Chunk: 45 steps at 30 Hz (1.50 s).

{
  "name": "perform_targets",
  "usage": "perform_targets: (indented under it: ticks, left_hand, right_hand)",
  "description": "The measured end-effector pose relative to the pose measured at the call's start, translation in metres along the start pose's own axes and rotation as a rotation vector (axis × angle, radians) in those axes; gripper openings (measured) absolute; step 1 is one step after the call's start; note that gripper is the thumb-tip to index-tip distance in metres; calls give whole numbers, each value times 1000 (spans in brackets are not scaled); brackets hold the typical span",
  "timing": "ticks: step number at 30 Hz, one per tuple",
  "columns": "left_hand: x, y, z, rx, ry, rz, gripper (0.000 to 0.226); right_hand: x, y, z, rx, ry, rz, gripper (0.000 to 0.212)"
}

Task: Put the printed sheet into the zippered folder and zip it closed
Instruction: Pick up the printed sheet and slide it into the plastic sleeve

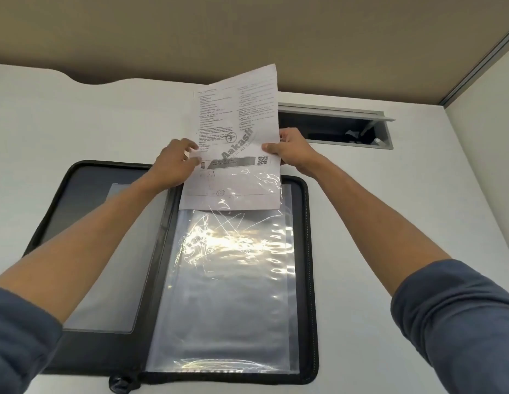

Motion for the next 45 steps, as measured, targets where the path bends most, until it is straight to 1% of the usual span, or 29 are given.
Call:
perform_targets:
  ticks: [2, 4, 6, 8, 11, 12, 14, 15, 17, 19, 21, 24, 29, 32, 36, 40, 42, 45]
  left_hand:
    - [8, -3, -3, -236, 155, 30, 46]
    - [19, -7, -5, -490, 298, 8, 54]
    - [29, -9, -5, -697, 364, -24, 58]
    - [37, -12, -4, -837, 379, -47, 56]
    - [42, -16, -2, -914, 375, 0, 37]
    - [41, -18, -1, -909, 362, 16, 34]
    - [39, -21, -1, -828, 327, 52, 32]
    - [37, -23, -2, -769, 310, 66, 30]
    - [35, -25, -5, -651, 288, 88, 27]
    - [32, -28, -10, -531, 283, 111, 25]
    - [29, -29, -13, -455, 281, 156, 26]
    - [31, -29, -9, -449, 295, 188, 24]
    - [47, -28, 1, -698, 309, 100, 38]
    - [55, -26, 8, -723, 291, 79, 31]
    - [62, -25, 14, -660, 264, 69, 35]
    - [62, -25, 12, -526, 232, 85, 40]
    - [59, -25, 9, -483, 233, 117, 42]
    - [55, -24, 6, -479, 202, 131, 48]
  right_hand:
    - [-4, 1, 6, 7, -30, 14, 30]
    - [-9, 1, 9, 21, -46, 7, 32]
    - [-14, 0, 12, 41, -43, -15, 33]
    - [-20, -2, 17, 56, -49, -25, 34]
    - [-30, -2, 26, 69, -62, -37, 35]
    - [-32, -2, 29, 75, -59, -46, 34]
    - [-36, -1, 33, 95, -39, -28, 34]
    - [-37, -1, 34, 110, -24, 10, 35]
    - [-38, 0, 37, 125, -10, 141, 37]
    - [-38, 1, 39, 83, -7, 262, 38]
    - [-41, -1, 42, 25, 13, 305, 39]
    - [-46, -2, 44, -40, 50, 319, 41]
    - [-52, -3, 45, -58, 58, 287, 41]
    - [-56, -3, 48, -87, 38, 248, 37]
    - [-56, 0, 54, -130, 1, 260, 37]
    - [-41, 1, 54, -119, -42, 335, 51]
    - [-30, 2, 53, -98, -44, 333, 51]
    - [-15, 1, 52, -99, -32, 298, 46]
Point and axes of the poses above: each hand's wrist, its own x-axis towards the middle knuckle, its own y-axis out of the back of the hand, z = x × y, the point moved 1 cm from there along x, towards the middle knuckle, and after that the axes turned 5 degrees about y, right-handed, at the moved point
